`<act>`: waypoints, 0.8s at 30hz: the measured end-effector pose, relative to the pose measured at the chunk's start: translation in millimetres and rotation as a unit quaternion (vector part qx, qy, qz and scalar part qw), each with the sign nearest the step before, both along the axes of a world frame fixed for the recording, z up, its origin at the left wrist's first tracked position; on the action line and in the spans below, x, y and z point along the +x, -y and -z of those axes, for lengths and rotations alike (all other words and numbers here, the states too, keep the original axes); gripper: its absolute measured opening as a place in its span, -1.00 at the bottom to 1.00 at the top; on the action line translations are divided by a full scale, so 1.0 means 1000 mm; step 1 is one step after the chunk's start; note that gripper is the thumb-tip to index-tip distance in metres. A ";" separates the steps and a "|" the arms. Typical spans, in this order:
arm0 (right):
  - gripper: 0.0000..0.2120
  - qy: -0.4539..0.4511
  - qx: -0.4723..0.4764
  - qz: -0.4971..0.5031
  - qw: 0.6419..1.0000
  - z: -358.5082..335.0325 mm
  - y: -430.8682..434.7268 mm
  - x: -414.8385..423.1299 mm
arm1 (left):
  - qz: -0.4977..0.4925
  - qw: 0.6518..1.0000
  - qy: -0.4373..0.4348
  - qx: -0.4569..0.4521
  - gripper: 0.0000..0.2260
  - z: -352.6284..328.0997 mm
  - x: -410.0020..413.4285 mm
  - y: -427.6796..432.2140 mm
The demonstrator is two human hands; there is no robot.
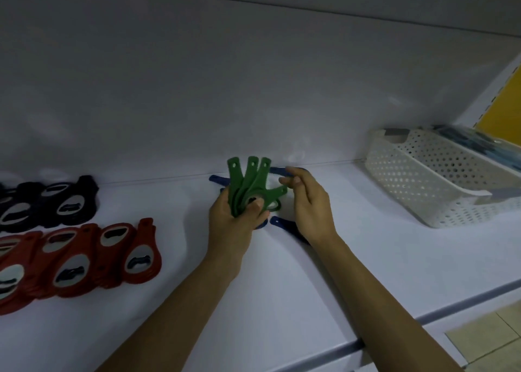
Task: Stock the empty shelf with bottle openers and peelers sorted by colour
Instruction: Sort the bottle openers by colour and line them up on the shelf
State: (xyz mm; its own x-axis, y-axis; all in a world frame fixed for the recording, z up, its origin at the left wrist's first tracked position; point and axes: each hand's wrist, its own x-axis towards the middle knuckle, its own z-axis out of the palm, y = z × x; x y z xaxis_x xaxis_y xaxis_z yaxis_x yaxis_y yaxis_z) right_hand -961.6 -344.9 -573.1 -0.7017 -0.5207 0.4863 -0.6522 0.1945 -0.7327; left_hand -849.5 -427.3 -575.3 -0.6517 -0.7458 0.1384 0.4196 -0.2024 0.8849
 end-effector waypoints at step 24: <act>-0.84 -0.180 0.025 0.004 0.983 -0.008 0.006 0.042 | -0.038 0.995 0.088 -0.041 -0.81 0.001 -0.005 0.004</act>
